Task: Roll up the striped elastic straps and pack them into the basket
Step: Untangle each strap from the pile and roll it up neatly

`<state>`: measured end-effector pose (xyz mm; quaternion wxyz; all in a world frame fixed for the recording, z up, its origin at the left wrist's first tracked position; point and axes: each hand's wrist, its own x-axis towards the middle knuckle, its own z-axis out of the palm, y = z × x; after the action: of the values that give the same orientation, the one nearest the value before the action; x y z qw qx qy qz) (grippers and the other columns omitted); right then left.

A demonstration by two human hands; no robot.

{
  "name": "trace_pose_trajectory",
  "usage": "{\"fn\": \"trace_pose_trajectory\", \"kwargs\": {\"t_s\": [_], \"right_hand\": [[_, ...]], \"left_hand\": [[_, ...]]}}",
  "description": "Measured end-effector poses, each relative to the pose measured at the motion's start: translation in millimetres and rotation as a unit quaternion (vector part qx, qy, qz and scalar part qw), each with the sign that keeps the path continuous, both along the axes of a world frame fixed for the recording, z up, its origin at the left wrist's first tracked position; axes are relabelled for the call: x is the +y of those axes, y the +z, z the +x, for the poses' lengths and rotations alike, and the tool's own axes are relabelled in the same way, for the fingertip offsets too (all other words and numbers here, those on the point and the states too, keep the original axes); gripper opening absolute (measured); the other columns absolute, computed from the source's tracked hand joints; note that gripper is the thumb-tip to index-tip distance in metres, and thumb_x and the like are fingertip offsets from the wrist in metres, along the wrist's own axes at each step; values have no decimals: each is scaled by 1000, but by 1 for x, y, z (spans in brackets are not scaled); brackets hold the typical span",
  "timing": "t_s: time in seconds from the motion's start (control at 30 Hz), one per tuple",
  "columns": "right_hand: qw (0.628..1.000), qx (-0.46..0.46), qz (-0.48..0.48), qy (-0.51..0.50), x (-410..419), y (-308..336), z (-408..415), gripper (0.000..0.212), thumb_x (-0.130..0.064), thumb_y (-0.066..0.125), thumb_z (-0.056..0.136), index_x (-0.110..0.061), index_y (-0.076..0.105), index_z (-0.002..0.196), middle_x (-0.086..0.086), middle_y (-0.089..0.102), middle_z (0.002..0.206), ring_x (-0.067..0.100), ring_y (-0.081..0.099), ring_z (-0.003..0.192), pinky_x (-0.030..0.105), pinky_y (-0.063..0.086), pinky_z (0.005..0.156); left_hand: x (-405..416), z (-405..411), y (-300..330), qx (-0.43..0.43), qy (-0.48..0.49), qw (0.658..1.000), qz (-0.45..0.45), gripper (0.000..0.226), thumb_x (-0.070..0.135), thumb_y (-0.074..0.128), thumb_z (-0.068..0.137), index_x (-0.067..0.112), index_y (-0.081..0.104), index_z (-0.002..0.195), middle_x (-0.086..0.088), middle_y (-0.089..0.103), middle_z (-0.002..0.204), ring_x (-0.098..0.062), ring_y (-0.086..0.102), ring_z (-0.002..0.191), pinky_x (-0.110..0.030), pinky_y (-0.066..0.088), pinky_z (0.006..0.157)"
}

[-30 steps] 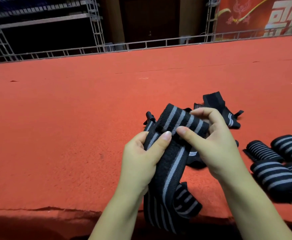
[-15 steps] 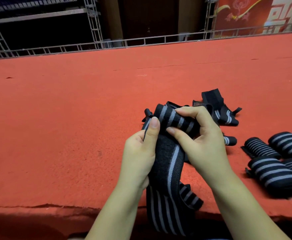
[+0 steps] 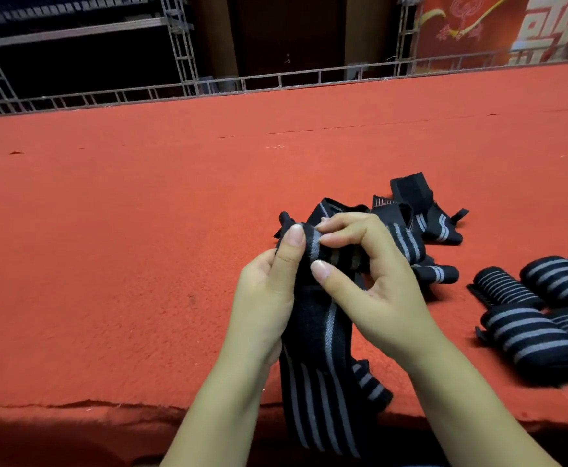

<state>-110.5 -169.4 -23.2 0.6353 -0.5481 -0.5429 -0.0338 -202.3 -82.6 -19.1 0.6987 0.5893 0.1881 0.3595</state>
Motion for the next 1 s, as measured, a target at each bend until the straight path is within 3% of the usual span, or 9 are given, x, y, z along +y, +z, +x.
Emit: {"fn": "trace_pose_trajectory", "kwargs": {"t_s": [0.1,0.17,0.27,0.4,0.47,0.6,0.73,0.87,1.0], "right_hand": [[999,48,-11,17,0,-3,1,38,-56,49,91,-24,55,109,-2,58,119,12,52,120,26,38,103],[990,135,-27,22,-1,-4,4,59,-79,41,80,-36,52,118,-10,56,126,8,50,124,35,38,108],[970,215,-104,46,-2,-6,11,77,-92,47,61,-47,49,123,-13,58,129,8,53,124,45,39,108],[960,220,-154,85,-7,-5,11,61,-72,45,80,-42,43,132,-16,61,127,0,53,122,39,36,111],[964,199,-158,73,-6,-5,9,66,-68,41,80,-39,35,139,-16,56,132,-4,49,124,37,35,112],[970,180,-150,65,-5,-3,6,59,-59,42,87,-37,30,140,-21,54,129,-9,48,121,28,36,109],[964,187,-163,96,-10,0,12,52,-57,55,83,-44,41,131,-9,62,125,5,57,119,34,43,104],[947,241,-154,147,-16,5,17,46,-27,71,84,-29,52,125,-1,72,106,8,68,96,17,51,75],[946,250,-150,140,-17,3,19,43,-21,72,74,-24,58,114,8,70,106,17,68,97,29,55,83]], "left_hand": [[2,-1,-1,7,11,999,50,80,64,62,68,-9,62,99,-25,70,98,-25,64,85,-57,51,82],[3,-1,-4,0,8,997,75,59,54,62,73,-2,66,91,-15,74,89,-20,66,82,-43,54,75],[6,-1,-8,-1,-4,995,97,34,37,58,84,7,66,97,-8,75,95,-17,69,89,-29,55,78],[10,-3,-9,0,-17,993,117,47,44,57,81,10,61,113,-12,70,114,-25,65,109,-33,53,90],[10,-3,-8,3,-21,994,105,51,50,56,76,15,61,113,-11,69,116,-26,62,114,-41,50,97],[5,-1,-5,24,0,990,140,60,64,58,71,21,60,113,1,71,111,-15,66,107,-43,50,97],[5,-2,-9,2,7,989,145,51,51,63,75,17,62,113,-3,71,111,-20,67,106,-43,52,95],[11,-6,-10,-33,-17,990,134,42,37,67,78,14,64,112,-8,72,108,-25,67,102,-41,51,90],[13,-9,-9,-31,-52,989,134,33,27,68,82,14,65,112,-5,73,106,-21,68,99,-34,52,84]]}}
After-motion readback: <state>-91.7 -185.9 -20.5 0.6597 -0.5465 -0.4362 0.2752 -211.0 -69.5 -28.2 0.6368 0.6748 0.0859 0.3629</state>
